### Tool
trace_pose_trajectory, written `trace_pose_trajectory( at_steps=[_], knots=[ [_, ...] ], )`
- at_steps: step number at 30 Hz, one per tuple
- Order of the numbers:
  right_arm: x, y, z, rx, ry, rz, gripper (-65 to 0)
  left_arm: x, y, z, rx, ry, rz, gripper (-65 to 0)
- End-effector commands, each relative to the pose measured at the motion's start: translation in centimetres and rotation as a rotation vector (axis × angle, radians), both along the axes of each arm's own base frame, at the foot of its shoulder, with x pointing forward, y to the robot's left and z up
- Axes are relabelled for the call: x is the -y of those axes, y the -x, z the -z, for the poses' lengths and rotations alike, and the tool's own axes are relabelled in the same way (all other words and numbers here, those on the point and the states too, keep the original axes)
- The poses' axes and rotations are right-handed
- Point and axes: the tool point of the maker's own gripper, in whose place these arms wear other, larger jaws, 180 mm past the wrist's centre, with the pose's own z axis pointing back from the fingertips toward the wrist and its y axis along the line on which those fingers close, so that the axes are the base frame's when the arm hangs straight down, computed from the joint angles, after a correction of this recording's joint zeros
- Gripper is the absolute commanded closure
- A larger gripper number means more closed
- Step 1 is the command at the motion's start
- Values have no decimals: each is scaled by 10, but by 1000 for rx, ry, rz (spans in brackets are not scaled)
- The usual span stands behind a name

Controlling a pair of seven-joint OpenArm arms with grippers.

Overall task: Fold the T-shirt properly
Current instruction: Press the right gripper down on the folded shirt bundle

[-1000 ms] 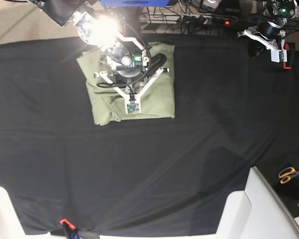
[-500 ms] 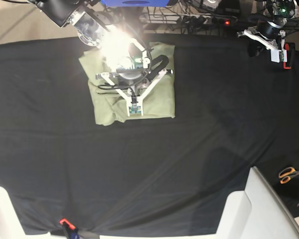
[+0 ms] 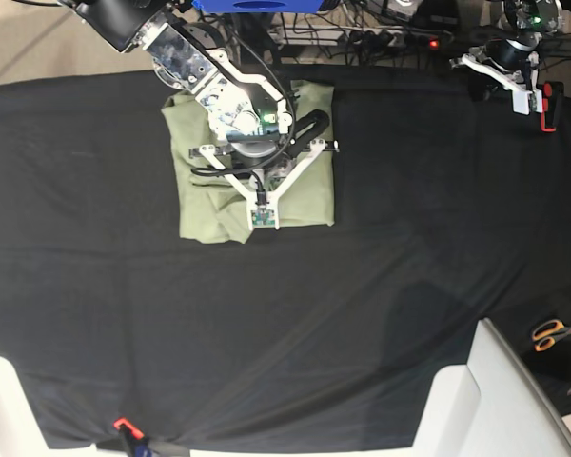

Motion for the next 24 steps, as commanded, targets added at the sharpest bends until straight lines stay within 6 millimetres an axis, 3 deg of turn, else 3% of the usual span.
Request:
trace_pose_trajectory(
  at_steps=[1,13,24],
  knots=[
    [-5,-10,-11,42,-16,1,-5,-7,-5,-8,33,-16,-2,0],
    [-7,0,-7,7,-25,0,-5,-8,-13,-10,48,-16,-5,0],
    [-13,-4,-10,19,-33,0,-6,-8,-18,-12,60,-19,-1,0]
  ],
)
